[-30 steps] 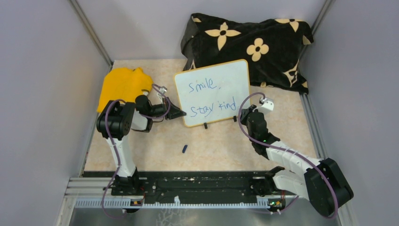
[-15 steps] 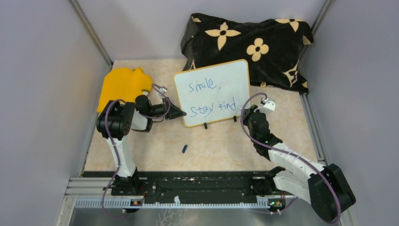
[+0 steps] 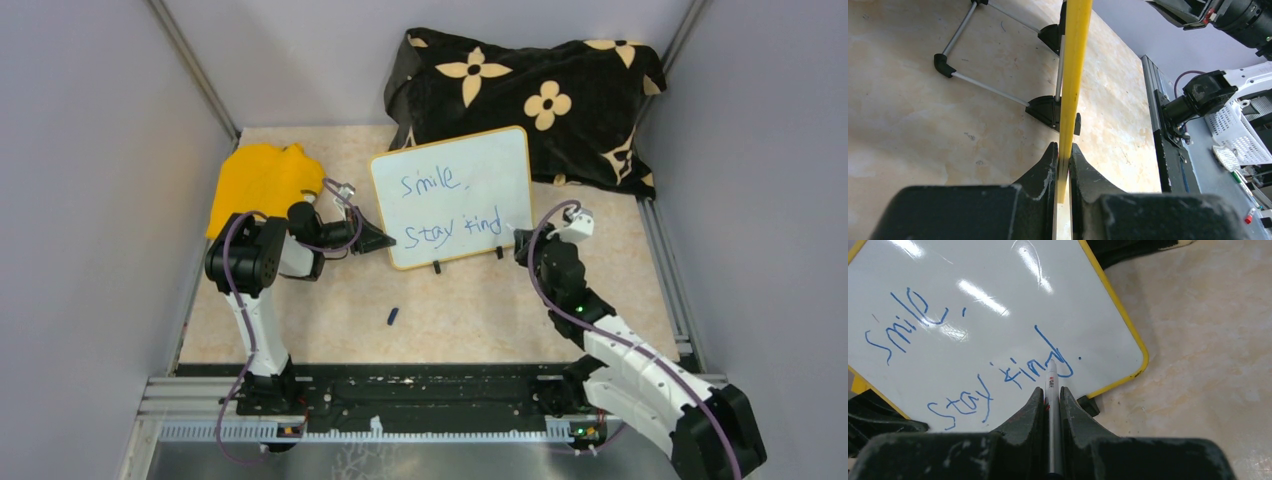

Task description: Write a sentence on the whiteboard

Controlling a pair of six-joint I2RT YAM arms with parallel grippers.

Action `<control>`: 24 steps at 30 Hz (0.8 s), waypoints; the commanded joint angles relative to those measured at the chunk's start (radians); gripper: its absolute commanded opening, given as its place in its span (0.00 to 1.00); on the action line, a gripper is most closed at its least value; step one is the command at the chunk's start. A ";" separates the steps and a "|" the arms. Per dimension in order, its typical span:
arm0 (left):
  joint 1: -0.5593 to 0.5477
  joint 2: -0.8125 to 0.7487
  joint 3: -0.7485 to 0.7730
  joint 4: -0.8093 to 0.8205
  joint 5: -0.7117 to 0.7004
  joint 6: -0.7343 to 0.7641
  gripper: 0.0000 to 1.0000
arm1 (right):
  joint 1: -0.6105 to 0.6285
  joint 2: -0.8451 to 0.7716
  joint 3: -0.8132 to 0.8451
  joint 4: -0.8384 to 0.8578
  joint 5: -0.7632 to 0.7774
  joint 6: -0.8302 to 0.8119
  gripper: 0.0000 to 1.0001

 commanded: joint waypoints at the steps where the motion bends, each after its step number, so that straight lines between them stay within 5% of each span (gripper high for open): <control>1: -0.008 0.015 0.007 -0.088 -0.040 0.012 0.00 | -0.009 -0.069 0.059 -0.051 -0.026 0.004 0.00; 24: -0.002 -0.011 0.030 -0.235 -0.034 0.112 0.00 | -0.007 -0.380 0.112 -0.419 -0.183 -0.138 0.00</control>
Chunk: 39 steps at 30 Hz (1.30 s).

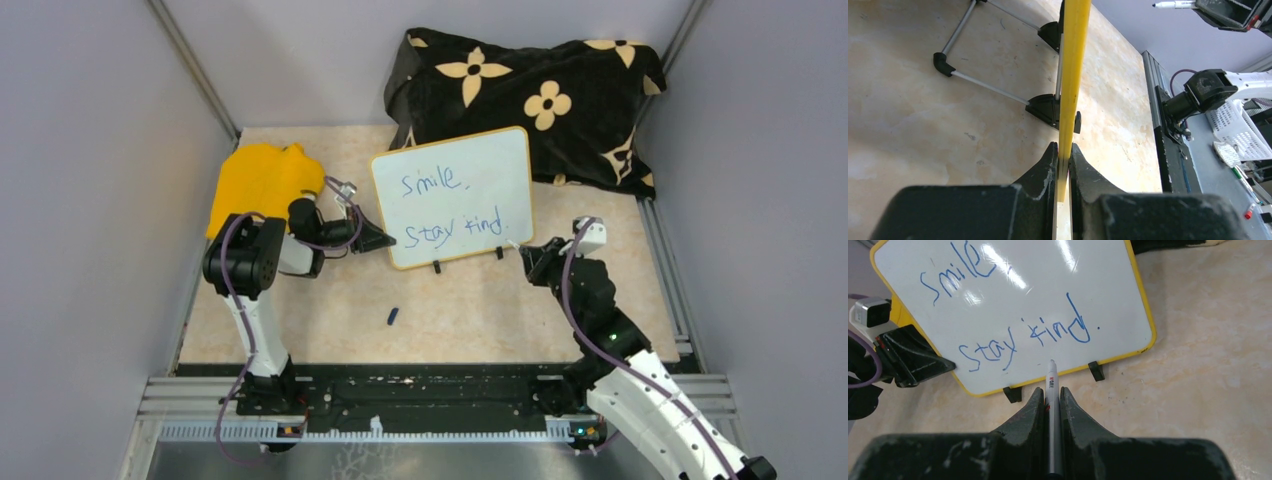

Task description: Write a sentence on the whiteboard

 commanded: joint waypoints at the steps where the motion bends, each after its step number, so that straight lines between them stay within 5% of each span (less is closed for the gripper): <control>1: 0.000 0.008 0.019 -0.168 -0.043 0.072 0.00 | -0.005 -0.024 0.046 -0.023 -0.006 -0.044 0.00; 7: 0.001 -0.027 0.024 -0.252 -0.049 0.134 0.01 | -0.005 -0.065 0.024 0.000 -0.026 -0.042 0.00; 15: 0.001 -0.017 0.028 -0.254 -0.046 0.120 0.24 | -0.006 -0.116 0.017 -0.013 -0.017 -0.042 0.00; 29: 0.001 -0.046 0.005 -0.222 -0.058 0.115 0.42 | -0.005 -0.126 0.007 -0.006 -0.021 -0.037 0.00; 35: 0.001 -0.080 -0.017 -0.212 -0.073 0.116 0.75 | -0.005 -0.134 0.002 -0.006 -0.032 -0.037 0.00; 37: 0.001 -0.108 -0.029 -0.202 -0.077 0.111 0.97 | -0.005 -0.142 0.003 -0.010 -0.036 -0.037 0.00; 39: 0.001 -0.139 -0.043 -0.209 -0.088 0.118 0.99 | -0.005 -0.151 0.001 -0.012 -0.042 -0.037 0.00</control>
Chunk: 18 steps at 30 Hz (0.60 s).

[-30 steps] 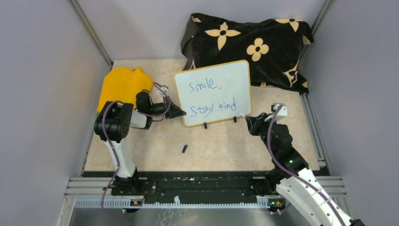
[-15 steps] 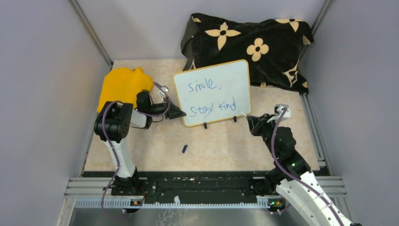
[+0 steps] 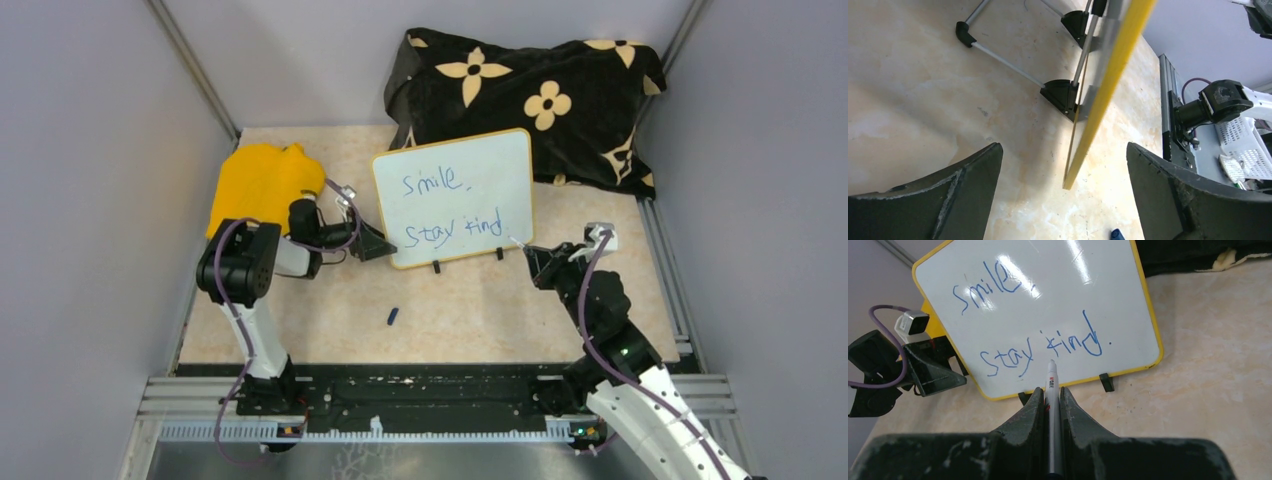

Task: Write a sentence on the whiteboard
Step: Write a sentence on the whiteboard, then close the whiteboard marker at the center of the board.

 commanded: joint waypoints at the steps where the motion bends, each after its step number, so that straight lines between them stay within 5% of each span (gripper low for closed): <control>1: -0.002 -0.096 -0.032 0.000 -0.020 0.029 0.99 | -0.005 -0.030 0.004 0.020 -0.022 -0.010 0.00; 6: -0.001 -0.244 -0.044 -0.333 -0.163 0.130 0.99 | -0.005 -0.056 -0.002 0.020 -0.032 0.001 0.00; 18: 0.029 -0.952 -0.032 -1.097 -1.199 -0.099 0.99 | -0.003 -0.099 -0.024 0.067 -0.102 0.003 0.00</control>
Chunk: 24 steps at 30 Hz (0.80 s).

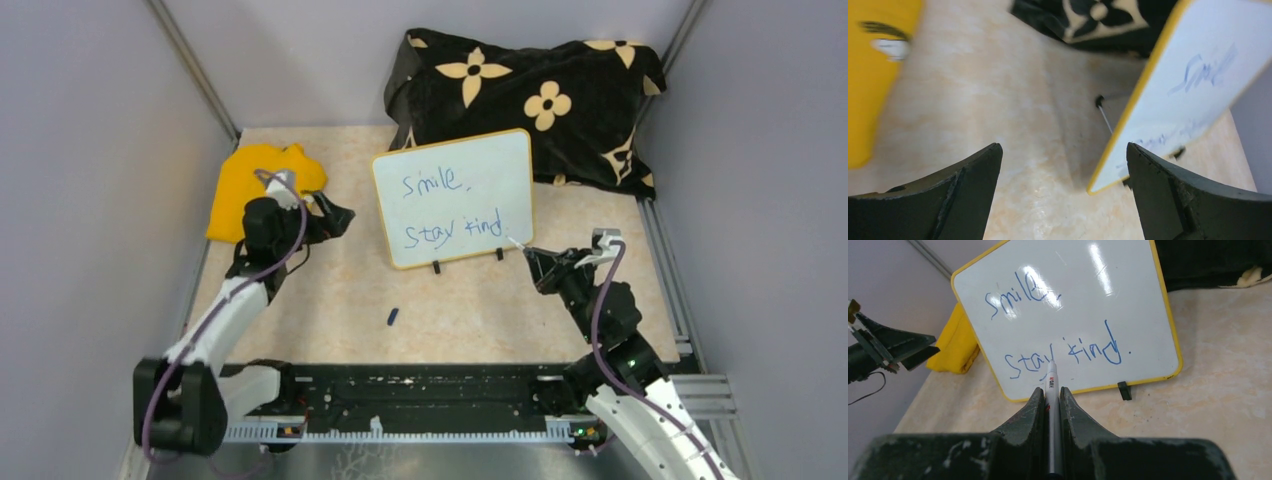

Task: Write a sentence on the whiteboard
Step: Close the whiteboard marker at the center of the board.

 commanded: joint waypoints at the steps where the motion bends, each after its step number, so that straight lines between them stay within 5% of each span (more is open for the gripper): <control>1: 0.013 -0.211 0.032 -0.345 -0.463 -0.134 0.99 | -0.003 0.010 -0.019 0.081 -0.057 0.004 0.00; 4: 0.013 -0.354 -0.035 -0.350 -0.504 -0.157 0.99 | 0.001 0.060 -0.017 0.103 -0.079 0.010 0.00; 8: 0.011 -0.430 -0.131 -0.229 -0.198 -0.055 0.99 | 0.004 0.140 0.010 0.118 -0.104 0.010 0.00; 11: 0.003 -0.377 -0.092 -0.271 -0.105 0.014 0.99 | 0.004 0.200 0.026 0.138 -0.110 0.016 0.00; 16: -0.112 -0.250 0.034 -0.422 -0.270 0.097 0.99 | 0.026 0.304 0.043 0.206 -0.099 0.023 0.00; 24: -0.145 -0.351 -0.055 -0.360 -0.431 -0.098 0.99 | 0.117 0.387 0.100 0.203 0.015 -0.061 0.00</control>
